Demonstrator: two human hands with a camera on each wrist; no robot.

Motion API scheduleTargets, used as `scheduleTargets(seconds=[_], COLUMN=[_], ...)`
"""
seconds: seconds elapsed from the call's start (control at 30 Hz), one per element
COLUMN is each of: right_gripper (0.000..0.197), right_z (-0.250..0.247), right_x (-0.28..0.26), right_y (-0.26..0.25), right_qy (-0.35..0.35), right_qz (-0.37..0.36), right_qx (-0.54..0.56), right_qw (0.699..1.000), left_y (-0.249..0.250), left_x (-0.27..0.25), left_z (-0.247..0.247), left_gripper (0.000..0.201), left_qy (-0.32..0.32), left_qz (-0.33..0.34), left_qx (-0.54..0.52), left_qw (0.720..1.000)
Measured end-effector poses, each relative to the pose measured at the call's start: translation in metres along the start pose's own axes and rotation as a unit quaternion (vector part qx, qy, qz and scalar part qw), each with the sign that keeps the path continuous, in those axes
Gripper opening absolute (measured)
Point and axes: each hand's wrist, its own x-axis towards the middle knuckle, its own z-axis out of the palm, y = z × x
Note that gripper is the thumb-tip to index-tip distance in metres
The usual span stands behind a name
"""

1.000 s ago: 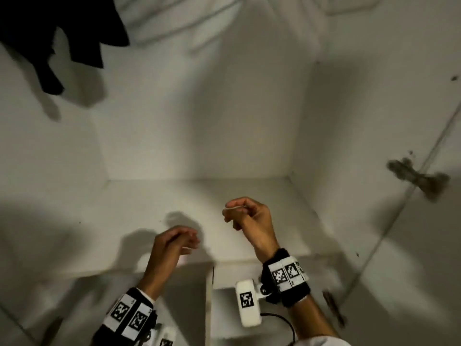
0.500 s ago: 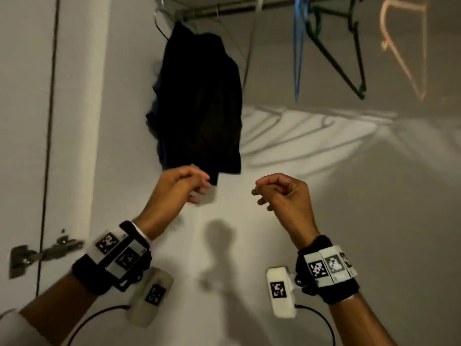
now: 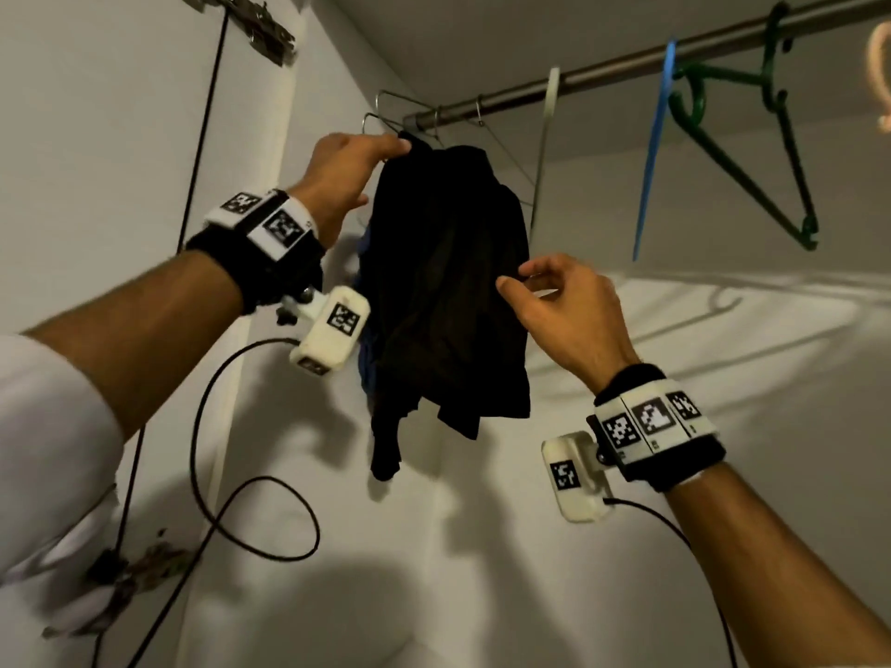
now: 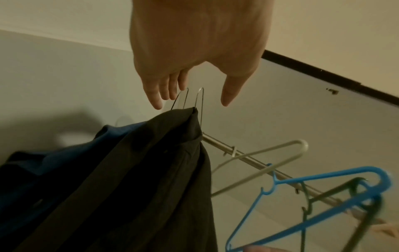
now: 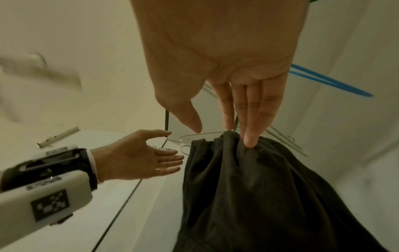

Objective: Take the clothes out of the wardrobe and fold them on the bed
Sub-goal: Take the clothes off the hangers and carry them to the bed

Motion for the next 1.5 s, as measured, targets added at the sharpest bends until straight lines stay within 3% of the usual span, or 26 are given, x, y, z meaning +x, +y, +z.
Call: scheduleTargets(seconds=[0.13,0.23,0.4,0.53,0.7,0.8,0.93,1.0,1.1,1.2,1.33,1.5], right_gripper=[0.068,0.073,0.055,0.029,0.023,0.019,0.018,0.020,0.024,0.030,0.037,0.031], right_z=[0.015,0.027,0.044,0.050,0.053,0.052,0.055,0.056,0.061,0.066,0.073,0.083], right_x=[0.032,0.050,0.067,0.061,0.044,0.033,0.018,0.012,-0.002,-0.016,-0.030,-0.037], right_y=[-0.005,-0.007,0.000,0.006,0.013,0.009,0.011,0.016,0.018,0.009,-0.007,-0.011], right_qy=[-0.029,-0.027,-0.012,0.022,0.015,0.013,0.011,0.015,0.026,0.021,0.018,0.025], right_qz=[0.032,0.052,0.069,0.037,0.018,-0.002,-0.007,-0.014,-0.022,-0.047,-0.088,-0.099], right_qx=[-0.045,-0.070,-0.080,-0.068,-0.019,-0.021,-0.031,-0.030,-0.012,-0.001,0.027,0.053], right_qw=[0.998,0.996,0.994,0.997,1.000,1.000,0.999,0.999,0.999,0.999,0.996,0.993], left_y=[0.001,-0.002,0.014,0.021,0.009,-0.001,0.005,0.012,0.009,-0.003,-0.014,-0.019], left_x=[0.025,0.043,0.062,0.070,0.075,0.079,0.080,0.078,0.077,0.079,0.090,0.088], left_z=[0.017,0.027,0.038,0.047,0.055,0.054,0.054,0.056,0.062,0.061,0.053,0.050], left_gripper=[0.028,0.026,0.034,0.035,0.042,0.015,0.065,0.081,0.088,0.076,0.067,0.061], left_qy=[-0.008,0.039,0.061,0.043,-0.014,-0.067,-0.147,-0.179,-0.181,-0.135,-0.093,-0.068], left_qz=[0.043,0.118,0.160,0.186,0.116,0.059,0.053,0.061,0.067,0.098,0.086,0.093], left_qx=[0.049,0.107,0.060,-0.090,-0.192,-0.184,-0.132,-0.094,-0.046,0.014,-0.046,-0.057], left_qw=[0.998,0.986,0.983,0.978,0.975,0.979,0.979,0.977,0.980,0.986,0.991,0.992])
